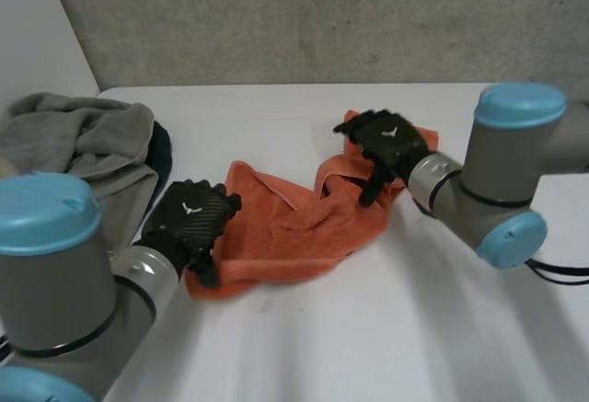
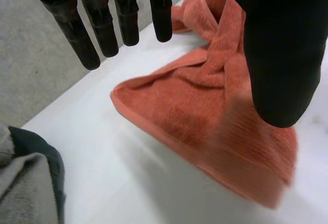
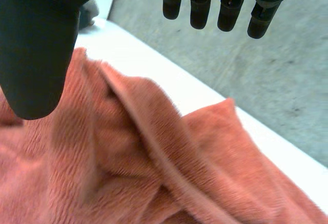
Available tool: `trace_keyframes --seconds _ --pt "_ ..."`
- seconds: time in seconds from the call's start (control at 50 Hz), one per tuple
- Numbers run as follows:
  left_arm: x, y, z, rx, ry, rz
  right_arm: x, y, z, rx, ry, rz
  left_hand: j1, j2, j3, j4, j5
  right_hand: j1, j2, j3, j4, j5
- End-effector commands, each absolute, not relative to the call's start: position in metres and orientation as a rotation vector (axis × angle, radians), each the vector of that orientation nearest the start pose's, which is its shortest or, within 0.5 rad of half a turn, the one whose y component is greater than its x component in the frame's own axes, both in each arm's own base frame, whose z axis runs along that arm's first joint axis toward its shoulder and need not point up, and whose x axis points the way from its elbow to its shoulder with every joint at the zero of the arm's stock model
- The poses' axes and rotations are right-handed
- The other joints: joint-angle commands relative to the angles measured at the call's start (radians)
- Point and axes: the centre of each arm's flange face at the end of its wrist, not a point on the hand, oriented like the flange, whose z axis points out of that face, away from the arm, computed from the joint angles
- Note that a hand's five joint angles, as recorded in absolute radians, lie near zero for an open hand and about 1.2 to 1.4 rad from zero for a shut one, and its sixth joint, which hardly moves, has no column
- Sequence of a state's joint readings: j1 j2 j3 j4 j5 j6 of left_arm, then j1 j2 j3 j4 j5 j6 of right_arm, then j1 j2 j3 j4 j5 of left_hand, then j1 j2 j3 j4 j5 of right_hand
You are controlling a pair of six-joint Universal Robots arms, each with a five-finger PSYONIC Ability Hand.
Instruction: Fold the laundry.
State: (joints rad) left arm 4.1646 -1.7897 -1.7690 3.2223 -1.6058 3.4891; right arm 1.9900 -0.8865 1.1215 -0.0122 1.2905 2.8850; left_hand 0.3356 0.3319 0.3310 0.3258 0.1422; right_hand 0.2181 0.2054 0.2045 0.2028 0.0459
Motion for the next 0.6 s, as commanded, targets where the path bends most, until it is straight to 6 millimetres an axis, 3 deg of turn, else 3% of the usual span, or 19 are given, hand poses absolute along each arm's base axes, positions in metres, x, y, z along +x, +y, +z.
trace_keyframes --seconds 0.02,0.1,0.26,0.34,0.46,0.6 --pt "-0.259 -0.185 0.202 1.095 2.406 -1.843 0.291 -0.316 0.226 -0.881 2.045 -1.751 -0.008 -0.004 -0.003 0.002 0.011 -0.044 -0.031 -0.030 -0.028 -0.046" --pt "-0.260 -0.181 0.190 1.130 2.437 -1.787 0.273 -0.306 0.226 -0.881 2.130 -1.703 0.001 0.005 0.006 0.011 0.020 -0.044 -0.031 -0.030 -0.028 -0.046" --pt "-0.269 -0.189 0.162 1.162 2.530 -1.635 0.245 -0.286 0.202 -0.905 2.271 -1.592 0.098 0.102 0.103 0.108 0.117 -0.044 -0.031 -0.030 -0.028 -0.046" --pt "-0.269 -0.178 0.158 1.162 2.623 -1.527 0.235 -0.285 0.191 -0.910 2.293 -1.607 0.113 0.116 0.117 0.122 0.132 -0.044 -0.031 -0.030 -0.028 -0.046" --pt "-0.270 -0.164 0.169 1.072 2.695 -1.586 0.222 -0.291 0.176 -0.878 2.320 -1.623 0.116 0.119 0.120 0.125 0.134 -0.044 -0.031 -0.030 -0.028 -0.046" --pt "-0.275 -0.133 0.161 1.178 2.696 -1.540 0.221 -0.288 0.167 -0.867 2.315 -1.609 0.119 0.122 0.123 0.128 0.137 -0.044 -0.031 -0.030 -0.028 -0.046"
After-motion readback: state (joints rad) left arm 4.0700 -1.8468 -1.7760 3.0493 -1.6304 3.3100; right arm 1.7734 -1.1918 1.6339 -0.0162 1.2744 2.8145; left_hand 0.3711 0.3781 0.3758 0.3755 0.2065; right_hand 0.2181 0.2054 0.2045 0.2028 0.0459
